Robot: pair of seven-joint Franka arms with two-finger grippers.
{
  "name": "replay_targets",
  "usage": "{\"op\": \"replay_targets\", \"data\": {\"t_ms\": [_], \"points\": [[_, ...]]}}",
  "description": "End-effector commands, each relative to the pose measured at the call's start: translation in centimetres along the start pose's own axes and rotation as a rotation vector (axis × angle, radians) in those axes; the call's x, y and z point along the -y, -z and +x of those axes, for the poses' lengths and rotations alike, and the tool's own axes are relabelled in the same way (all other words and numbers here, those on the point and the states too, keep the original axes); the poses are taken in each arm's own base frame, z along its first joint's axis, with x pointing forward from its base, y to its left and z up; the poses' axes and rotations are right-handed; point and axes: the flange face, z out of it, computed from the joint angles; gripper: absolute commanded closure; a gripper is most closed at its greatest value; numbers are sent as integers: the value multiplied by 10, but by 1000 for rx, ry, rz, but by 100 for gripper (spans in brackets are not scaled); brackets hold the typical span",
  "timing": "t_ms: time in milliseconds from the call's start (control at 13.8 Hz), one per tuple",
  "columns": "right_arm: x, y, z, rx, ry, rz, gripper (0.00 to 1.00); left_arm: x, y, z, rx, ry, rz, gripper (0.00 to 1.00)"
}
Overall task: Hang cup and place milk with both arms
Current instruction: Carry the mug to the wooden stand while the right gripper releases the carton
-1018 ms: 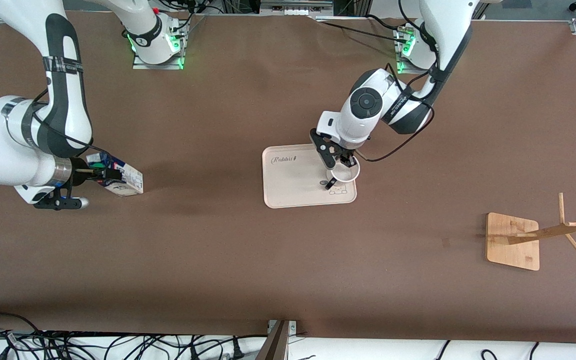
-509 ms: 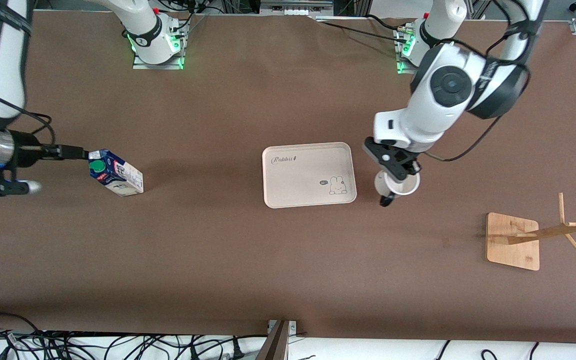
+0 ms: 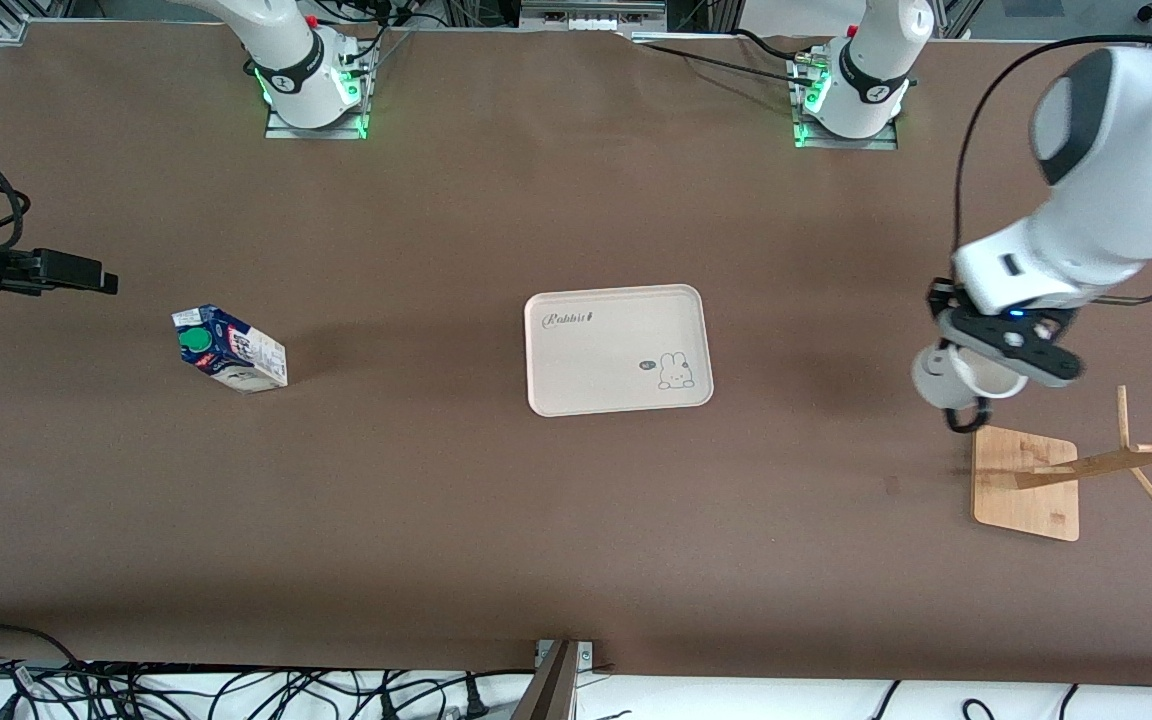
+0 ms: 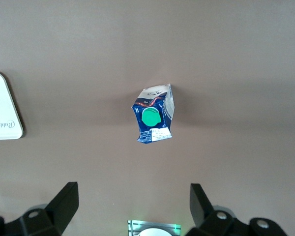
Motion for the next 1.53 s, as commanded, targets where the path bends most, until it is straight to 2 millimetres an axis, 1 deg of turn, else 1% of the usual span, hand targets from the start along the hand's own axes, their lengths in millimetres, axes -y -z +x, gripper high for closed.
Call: {"op": "replay_targets", "data": {"t_ms": [0, 73, 145, 218, 291, 364, 436, 509, 582, 655, 800, 873, 945, 1018, 1164, 1236, 1309, 1382, 1455], "points": [[-9, 23, -14, -24, 35, 6, 0, 43, 11, -14, -10, 112, -28, 100], [-16, 33, -19, -45, 53, -28, 0, 52, 10, -19, -8, 129, -33, 100], [-7, 48, -21, -107, 100, -115, 0, 62, 16, -21, -20, 143, -26, 100], [1, 59, -22, -150, 131, -209, 0, 70, 20, -19, -29, 150, -20, 100], [12, 65, -27, -153, 159, -270, 0, 75, 25, -17, -40, 144, -7, 100], [12, 67, -37, -131, 154, -293, 0, 77, 30, -14, -50, 137, 2, 100], [6, 61, -41, -110, 117, -281, 0, 80, 32, -11, -59, 118, 8, 100], [-2, 59, -44, -113, 79, -254, 0, 88, 30, -13, -59, 108, 9, 100], [-5, 56, -45, -122, 79, -174, 0, 100, 24, -17, -52, 107, 12, 100], [-2, 52, -44, -124, 81, -120, 0, 108, 19, -19, -46, 104, 12, 100], [-3, 44, -45, -109, 69, -108, 0, 122, 13, -20, -62, 93, 23, 100], [-3, 41, -47, -107, 69, -108, 0, 125, 12, -21, -63, 89, 25, 100], [-3, 38, -52, -109, 70, -108, 0, 128, 11, -22, -63, 81, 25, 100], [-5, 35, -57, -115, 67, -109, 0, 136, 11, -25, -64, 80, 27, 100], [-7, 38, -66, -128, 66, -112, 0, 146, 0, -28, -51, 49, 22, 100], [-7, 34, -66, -119, 67, -111, 0, 154, -4, -30, -57, 39, 35, 100], [-7, 29, -65, -107, 67, -107, 0, 157, -8, -32, -52, 15, 39, 79], [-7, 29, -65, -109, 77, -106, 0, 158, -14, -32, -46, -7, 32, 1], [-7, 29, -65, -109, 78, -106, 0, 160, -15, -32, -49, 3, 27, 0]]}}
